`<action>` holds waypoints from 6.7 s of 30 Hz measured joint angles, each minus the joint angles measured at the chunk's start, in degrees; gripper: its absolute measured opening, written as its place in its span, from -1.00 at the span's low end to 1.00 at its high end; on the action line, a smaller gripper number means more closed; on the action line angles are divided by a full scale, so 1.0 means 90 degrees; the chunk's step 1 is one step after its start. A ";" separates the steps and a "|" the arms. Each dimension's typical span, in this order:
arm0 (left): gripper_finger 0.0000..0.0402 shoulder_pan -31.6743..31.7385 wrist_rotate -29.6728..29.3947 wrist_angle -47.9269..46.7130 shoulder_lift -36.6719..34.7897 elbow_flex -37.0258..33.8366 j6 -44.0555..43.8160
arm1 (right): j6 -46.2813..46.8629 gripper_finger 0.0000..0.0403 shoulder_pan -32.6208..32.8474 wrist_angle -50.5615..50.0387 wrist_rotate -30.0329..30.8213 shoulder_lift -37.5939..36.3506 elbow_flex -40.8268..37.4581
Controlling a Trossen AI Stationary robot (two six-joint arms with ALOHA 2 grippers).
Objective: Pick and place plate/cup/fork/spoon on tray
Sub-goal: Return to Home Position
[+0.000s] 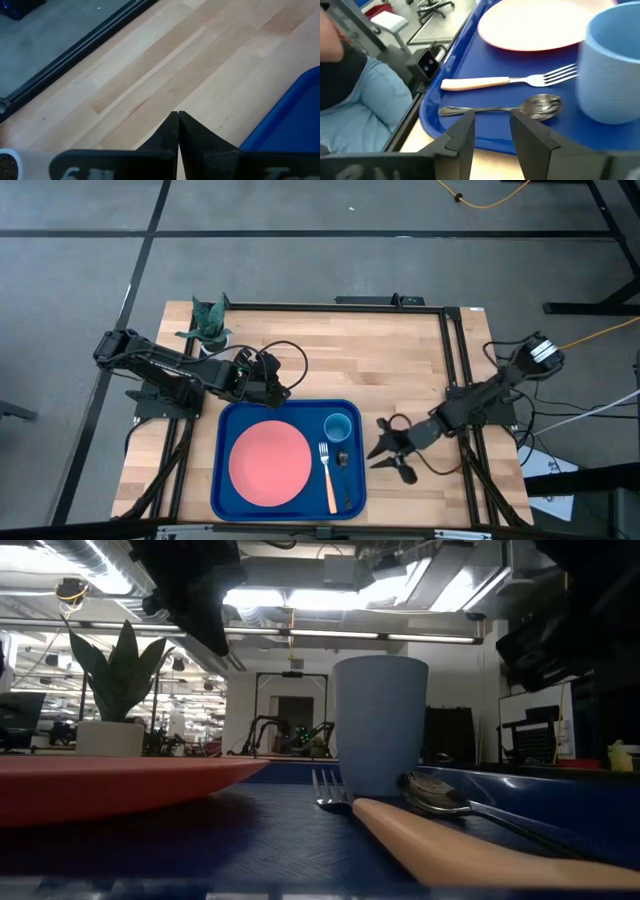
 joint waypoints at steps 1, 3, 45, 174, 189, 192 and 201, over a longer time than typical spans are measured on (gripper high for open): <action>-1.00 0.0002 0.0004 0.0004 0.0000 0.0002 0.0000 | -0.0008 -0.37 -0.0021 -0.0002 0.0016 -0.0116 -0.0080; -1.00 0.0000 0.0000 0.0022 0.0000 0.0001 0.0000 | 0.0010 -0.37 -0.0086 0.0059 0.0021 -0.0292 -0.0234; -1.00 0.0001 0.0002 0.0121 0.0000 0.0000 0.0000 | -0.1323 -0.37 -0.2928 -0.1211 -0.0450 -0.6125 -0.2789; -0.88 0.0729 0.4316 0.5168 -0.8624 -0.6460 0.6329 | -0.1484 -0.37 -0.2930 -0.3125 -0.0650 -0.8911 -0.2784; -0.86 0.0729 0.4313 0.5168 -0.8621 -0.6460 0.6329 | -0.1484 -0.37 -0.2930 -0.3125 -0.0650 -0.8911 -0.2784; -0.86 0.0729 0.4312 0.5168 -0.8621 -0.6460 0.6329 | -0.1484 -0.37 -0.2930 -0.3125 -0.0650 -0.8911 -0.2784; -0.86 0.0729 0.4311 0.5168 -0.8621 -0.6460 0.6329 | -0.1484 -0.37 -0.2931 -0.3124 -0.0650 -0.8911 -0.2784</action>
